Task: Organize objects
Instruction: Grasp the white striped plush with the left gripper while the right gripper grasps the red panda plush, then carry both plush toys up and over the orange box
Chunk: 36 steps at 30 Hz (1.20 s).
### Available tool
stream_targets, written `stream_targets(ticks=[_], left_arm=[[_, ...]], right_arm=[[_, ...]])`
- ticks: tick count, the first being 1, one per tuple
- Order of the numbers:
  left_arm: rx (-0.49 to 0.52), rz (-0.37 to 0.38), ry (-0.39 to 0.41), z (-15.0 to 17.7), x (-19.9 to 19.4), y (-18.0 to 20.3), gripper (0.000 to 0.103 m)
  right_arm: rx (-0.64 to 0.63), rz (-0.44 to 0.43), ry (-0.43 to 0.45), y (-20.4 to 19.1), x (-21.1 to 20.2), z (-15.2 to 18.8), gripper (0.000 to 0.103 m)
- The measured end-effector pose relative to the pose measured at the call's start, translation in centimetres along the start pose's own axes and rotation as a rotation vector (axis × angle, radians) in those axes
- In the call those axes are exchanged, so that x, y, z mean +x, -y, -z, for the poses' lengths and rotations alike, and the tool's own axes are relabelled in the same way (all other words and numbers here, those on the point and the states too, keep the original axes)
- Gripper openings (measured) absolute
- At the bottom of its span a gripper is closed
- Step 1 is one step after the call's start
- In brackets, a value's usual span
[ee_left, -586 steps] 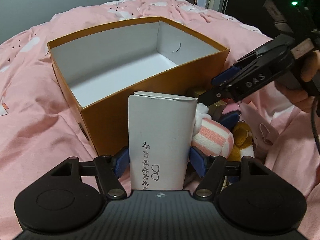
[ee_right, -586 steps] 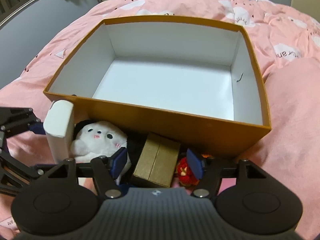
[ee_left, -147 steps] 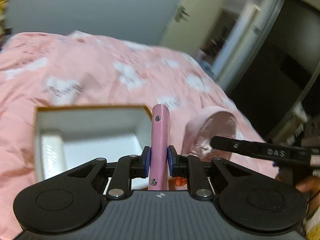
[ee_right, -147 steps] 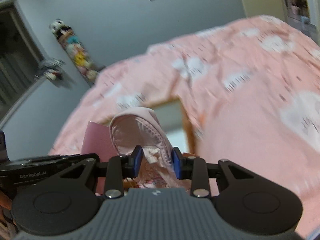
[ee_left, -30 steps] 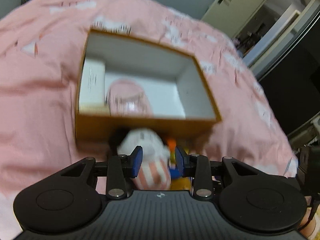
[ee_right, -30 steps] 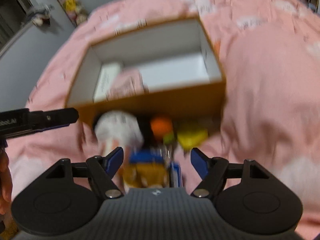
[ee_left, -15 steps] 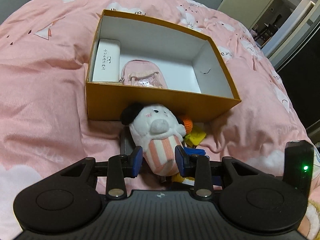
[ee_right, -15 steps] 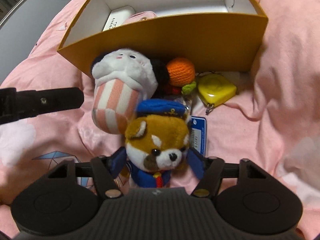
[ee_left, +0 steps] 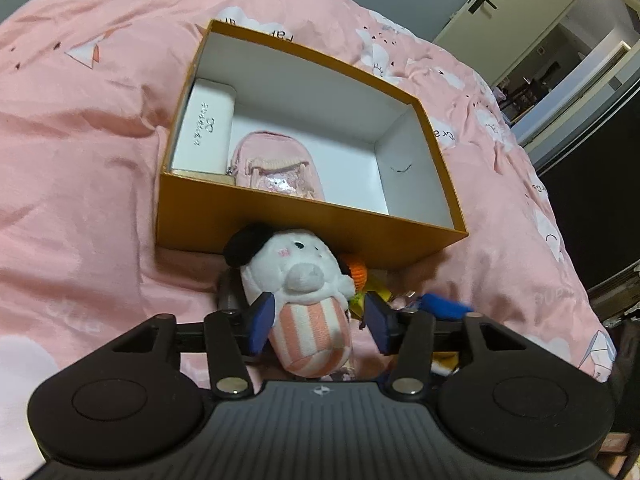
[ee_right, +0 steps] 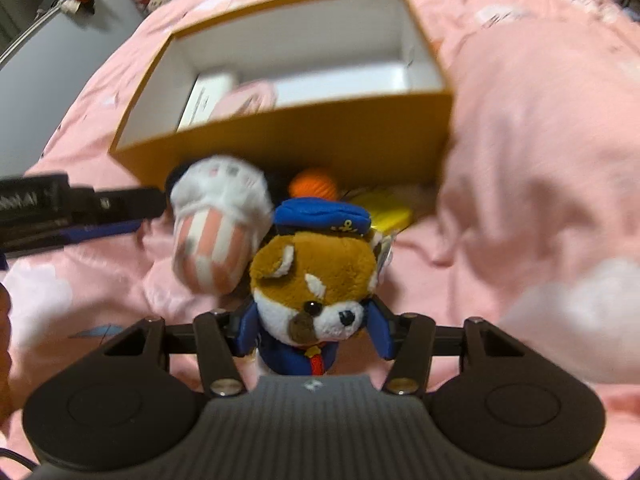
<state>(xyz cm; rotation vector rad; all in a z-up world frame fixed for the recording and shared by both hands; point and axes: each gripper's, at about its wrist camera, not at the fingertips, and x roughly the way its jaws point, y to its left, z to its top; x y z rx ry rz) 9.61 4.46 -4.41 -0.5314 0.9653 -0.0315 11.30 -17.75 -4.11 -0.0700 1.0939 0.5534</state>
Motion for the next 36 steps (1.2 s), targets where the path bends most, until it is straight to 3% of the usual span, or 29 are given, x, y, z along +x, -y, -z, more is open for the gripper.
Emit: stream_targets(ticks=[6, 11, 14, 16, 22, 29, 30, 34, 36], left_arm=[[-0.069, -0.002, -0.055, 0.0, 1.7, -1.1, 0.061], [-0.171, -0.006, -0.087, -0.6, 4.0, -2.5, 0.061], [-0.201, 0.005, -0.104, -0.9, 5.3, -2.9, 0.071], [-0.196, 0.009, -0.119, -0.9, 6.3, -2.7, 0.079], [-0.172, 0.023, -0.140, -0.7, 8.6, -1.9, 0.084], [-0.088, -0.014, -0.117, -0.4, 9.7, -0.2, 0.085], [-0.078, -0.016, -0.113, -0.4, 9.7, -0.1, 0.082], [-0.050, -0.014, -0.108, -0.2, 9.3, 0.1, 0.078], [-0.021, -0.020, -0.112, -0.2, 8.8, 0.5, 0.077]], right_arm=[[-0.011, 0.089, 0.022, 1.2, 0.6, -1.2, 0.058], [0.025, 0.055, 0.008, 2.7, 3.2, -1.7, 0.058], [0.041, 0.010, 0.001, 3.5, 4.4, -1.8, 0.060], [0.063, -0.015, -0.007, 3.9, 4.6, -1.8, 0.062], [0.109, -0.051, -0.007, 5.0, 3.1, -1.2, 0.072], [0.093, -0.038, -0.002, 4.6, 2.8, -0.6, 0.072], [0.085, -0.037, 0.002, 4.4, 3.0, -0.6, 0.072], [0.038, -0.025, 0.033, 3.7, 3.9, -0.4, 0.061], [0.047, -0.036, 0.041, 4.0, 3.7, -0.3, 0.051]])
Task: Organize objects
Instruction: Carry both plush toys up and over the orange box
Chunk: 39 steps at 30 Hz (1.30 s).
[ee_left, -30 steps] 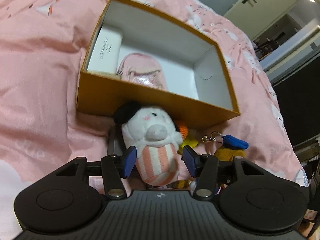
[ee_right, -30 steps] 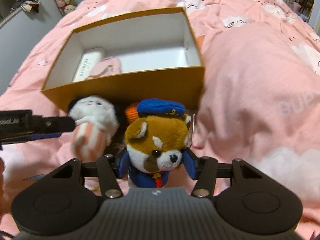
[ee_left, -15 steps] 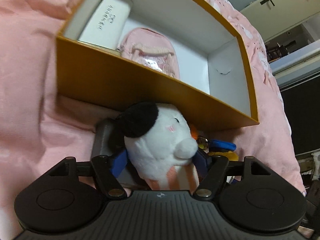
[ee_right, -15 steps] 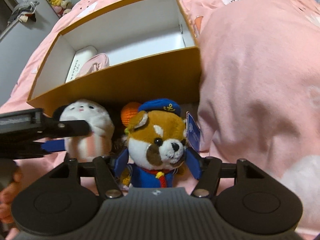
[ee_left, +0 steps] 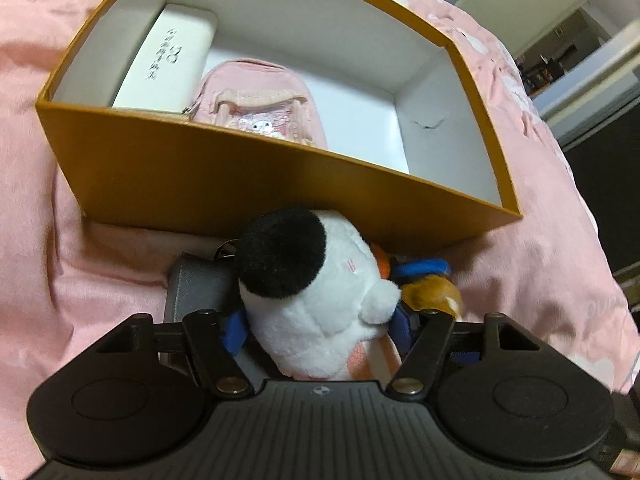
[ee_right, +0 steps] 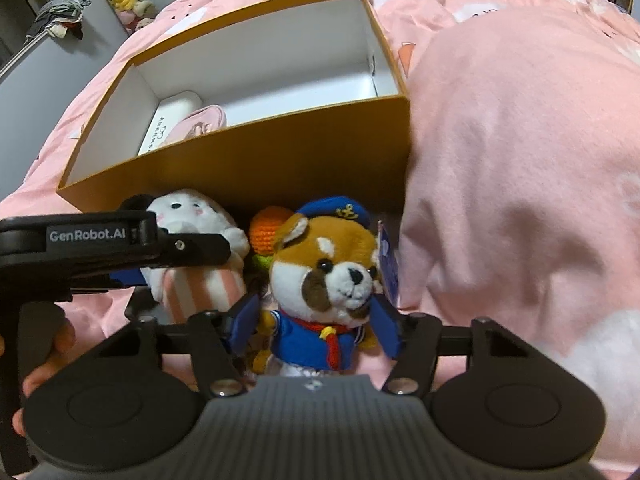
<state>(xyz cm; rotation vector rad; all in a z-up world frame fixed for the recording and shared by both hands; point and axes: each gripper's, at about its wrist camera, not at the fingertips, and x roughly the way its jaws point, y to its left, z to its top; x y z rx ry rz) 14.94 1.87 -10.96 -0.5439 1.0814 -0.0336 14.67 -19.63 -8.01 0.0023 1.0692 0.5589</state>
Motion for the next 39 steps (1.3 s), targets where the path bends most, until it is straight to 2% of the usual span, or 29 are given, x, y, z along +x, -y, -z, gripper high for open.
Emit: stream_targets(ticks=[4, 6, 7, 11, 15, 17, 20, 23, 30, 35, 39], left_arm=[[0.032, 0.014, -0.002, 0.5, -1.6, 0.2, 0.077], [0.036, 0.041, -0.009, 0.7, -2.4, 0.0, 0.077], [0.040, 0.050, -0.008, 0.8, -2.8, 0.0, 0.077], [0.072, 0.069, 0.023, 1.0, -4.7, 0.5, 0.077], [0.104, 0.067, 0.063, 1.0, -6.5, 1.1, 0.077], [0.107, 0.075, 0.074, 0.9, -7.0, 1.4, 0.077], [0.117, 0.093, 0.082, 0.7, -7.7, 1.7, 0.077], [0.136, 0.110, 0.092, 0.6, -8.4, 2.1, 0.077], [0.170, 0.149, 0.132, -0.5, -10.5, 2.9, 0.077], [0.213, 0.163, 0.170, -1.9, -11.9, 3.8, 0.077], [0.236, 0.172, 0.201, -3.9, -12.7, 4.7, 0.077]], right_arm=[[0.031, -0.020, 0.004, 0.9, -0.3, -0.3, 0.040], [0.020, -0.010, 0.002, 0.7, -0.2, -0.4, 0.040], [0.009, -0.002, 0.000, 0.5, -0.1, -0.4, 0.040], [-0.038, 0.050, -0.004, -0.6, 0.5, -0.6, 0.054], [-0.071, 0.066, -0.006, -1.2, 1.6, -0.7, 0.059], [-0.081, 0.079, -0.013, -1.4, 2.4, -0.8, 0.065], [-0.083, 0.093, -0.021, -1.3, 3.3, -0.9, 0.064], [-0.084, 0.091, -0.017, -1.4, 3.0, -0.9, 0.054], [-0.084, 0.034, 0.034, -1.6, -1.9, -1.6, 0.052], [-0.179, -0.012, 0.140, -3.1, -7.5, -3.7, 0.052], [-0.236, -0.038, 0.224, -4.1, -10.1, -6.3, 0.052]])
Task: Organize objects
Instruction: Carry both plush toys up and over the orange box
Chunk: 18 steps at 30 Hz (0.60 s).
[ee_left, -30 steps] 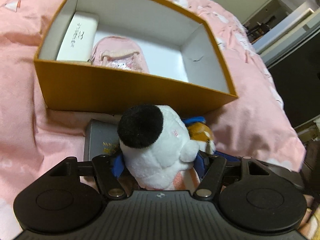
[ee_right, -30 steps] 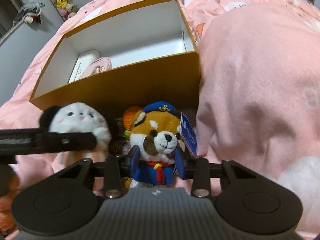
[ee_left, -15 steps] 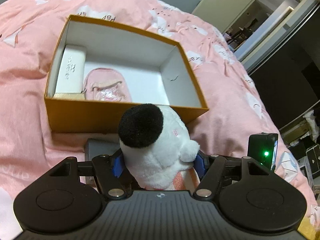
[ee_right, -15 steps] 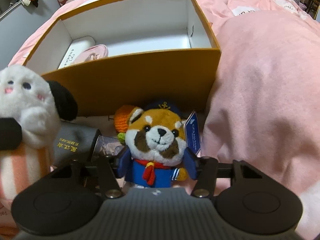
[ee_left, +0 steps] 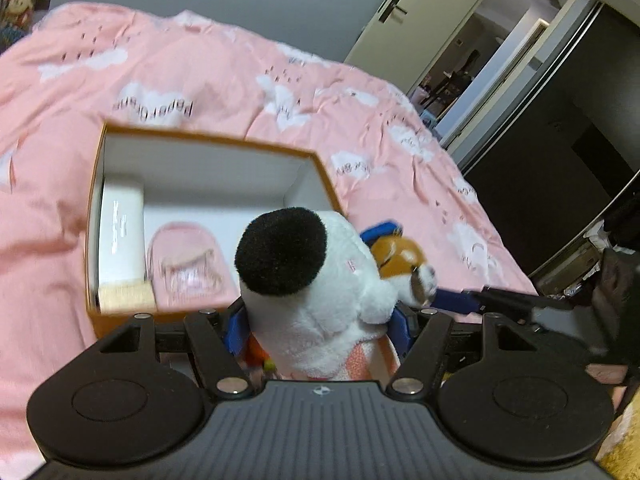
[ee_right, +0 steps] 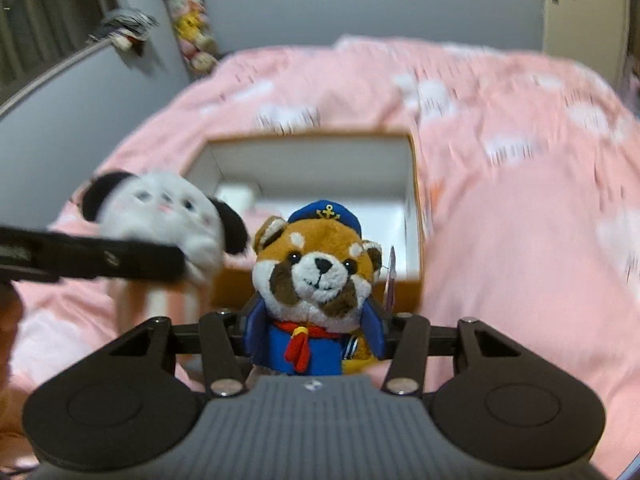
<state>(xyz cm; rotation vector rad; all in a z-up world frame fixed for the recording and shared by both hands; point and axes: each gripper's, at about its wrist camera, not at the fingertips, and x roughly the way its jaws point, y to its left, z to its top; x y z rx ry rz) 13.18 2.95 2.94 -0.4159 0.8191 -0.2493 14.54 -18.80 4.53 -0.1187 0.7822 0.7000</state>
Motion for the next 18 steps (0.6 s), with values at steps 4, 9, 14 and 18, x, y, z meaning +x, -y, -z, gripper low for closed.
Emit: stream_targets(ticks=[4, 9, 14, 18], left_arm=[[0.021, -0.002, 0.039, -2.4, 0.3, 0.1, 0.077], [0.014, 0.000, 0.008, -5.2, 2.4, -1.5, 0.077], [0.003, 0.025, -0.118, -6.3, 7.1, -3.0, 0.077], [-0.025, 0.036, -0.205, -6.1, 11.1, -4.2, 0.077]], right_arm=[[-0.033, -0.005, 0.073, 0.4, -0.2, -3.1, 0.052], [-0.010, -0.023, 0.049, 2.2, 3.3, -6.8, 0.052], [-0.009, -0.015, -0.060, 3.5, 8.0, -7.3, 0.052], [0.025, -0.004, -0.137, 5.1, 10.8, -6.5, 0.052]])
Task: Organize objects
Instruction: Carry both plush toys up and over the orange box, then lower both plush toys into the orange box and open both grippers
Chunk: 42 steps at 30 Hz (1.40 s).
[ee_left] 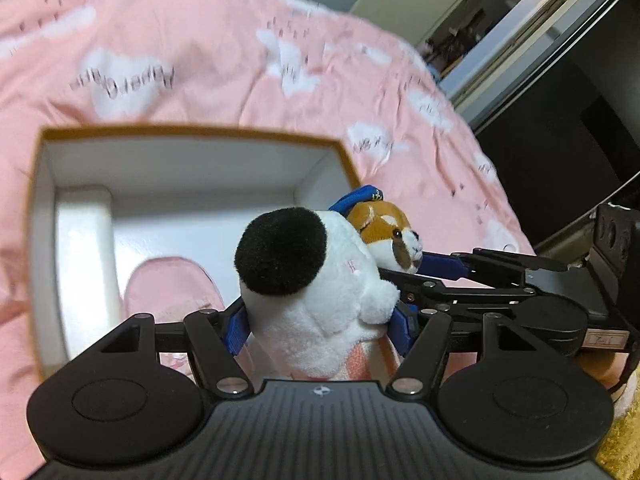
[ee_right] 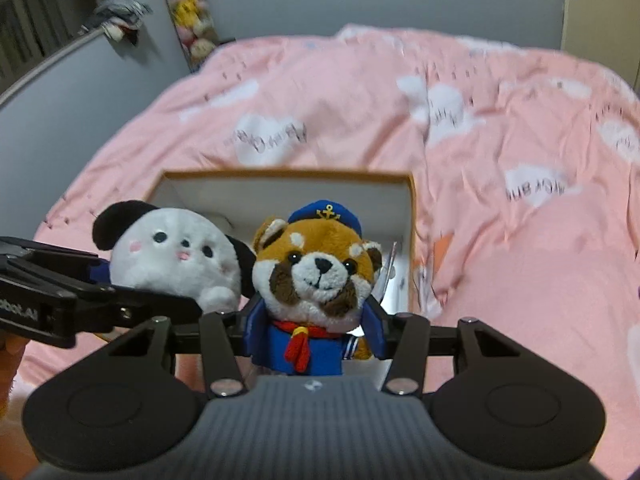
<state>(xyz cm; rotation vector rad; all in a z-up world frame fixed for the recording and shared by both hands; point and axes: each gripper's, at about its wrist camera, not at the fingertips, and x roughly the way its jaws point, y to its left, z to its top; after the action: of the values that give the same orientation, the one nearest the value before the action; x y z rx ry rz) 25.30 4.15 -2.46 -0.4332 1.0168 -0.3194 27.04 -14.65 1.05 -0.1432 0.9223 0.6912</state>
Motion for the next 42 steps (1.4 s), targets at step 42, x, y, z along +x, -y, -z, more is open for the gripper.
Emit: stream_targets(ticks=[42], left_arm=[[0.255, -0.154, -0.134, 0.5, 6.4, 0.6, 0.080]], right_arm=[[0.012, 0.020, -0.153, 1.9, 3.1, 0.0, 0.059]])
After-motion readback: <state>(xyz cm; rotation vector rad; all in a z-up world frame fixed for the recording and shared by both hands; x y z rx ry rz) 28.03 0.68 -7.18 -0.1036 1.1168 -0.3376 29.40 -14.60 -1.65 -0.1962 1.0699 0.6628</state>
